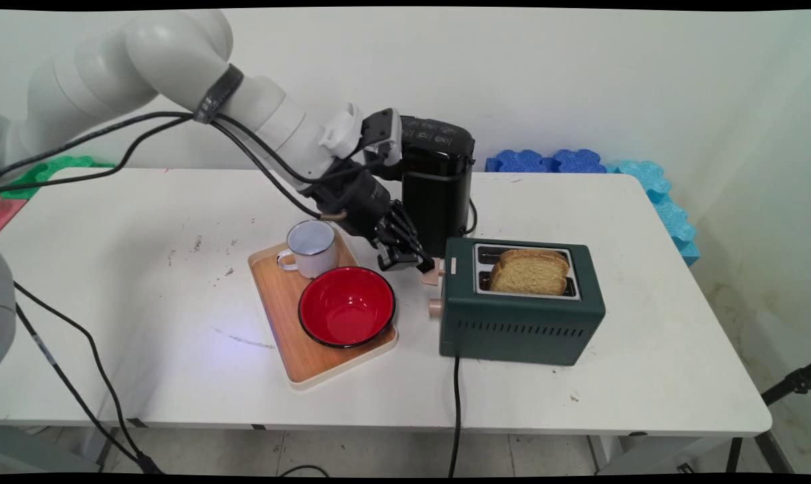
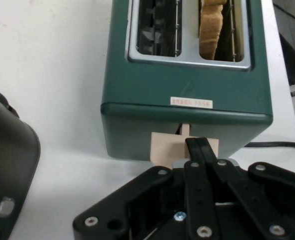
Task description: Press the toaster switch
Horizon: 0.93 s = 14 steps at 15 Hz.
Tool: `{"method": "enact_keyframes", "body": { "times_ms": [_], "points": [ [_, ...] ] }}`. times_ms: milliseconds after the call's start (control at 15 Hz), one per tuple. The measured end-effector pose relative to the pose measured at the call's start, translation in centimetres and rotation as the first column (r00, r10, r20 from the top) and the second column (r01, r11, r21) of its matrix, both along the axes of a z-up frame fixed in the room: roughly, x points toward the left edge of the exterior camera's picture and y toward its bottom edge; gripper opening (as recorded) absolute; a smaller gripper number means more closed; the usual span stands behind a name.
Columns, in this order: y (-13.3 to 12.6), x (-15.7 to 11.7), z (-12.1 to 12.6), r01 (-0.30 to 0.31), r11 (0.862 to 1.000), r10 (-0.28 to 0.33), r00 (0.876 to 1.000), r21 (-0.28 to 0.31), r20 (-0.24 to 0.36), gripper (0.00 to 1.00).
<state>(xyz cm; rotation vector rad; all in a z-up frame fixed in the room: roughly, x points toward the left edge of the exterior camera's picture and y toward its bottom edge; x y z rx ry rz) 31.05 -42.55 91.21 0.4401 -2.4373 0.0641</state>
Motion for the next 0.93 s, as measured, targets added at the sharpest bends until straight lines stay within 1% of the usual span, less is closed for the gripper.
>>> {"method": "enact_keyframes", "body": {
  "times_ms": [267,600,933],
  "points": [
    [-0.1,-0.4,-0.7,-0.004,1.0,0.004,1.0,-0.011,-0.001,0.0],
    [-0.3,-0.6,-1.6,0.017,0.999,-0.017,1.0,-0.044,0.006,0.0],
    [-0.2,-0.8,-2.4,0.026,0.998,-0.025,1.0,-0.059,0.006,0.0]
  ]
}}
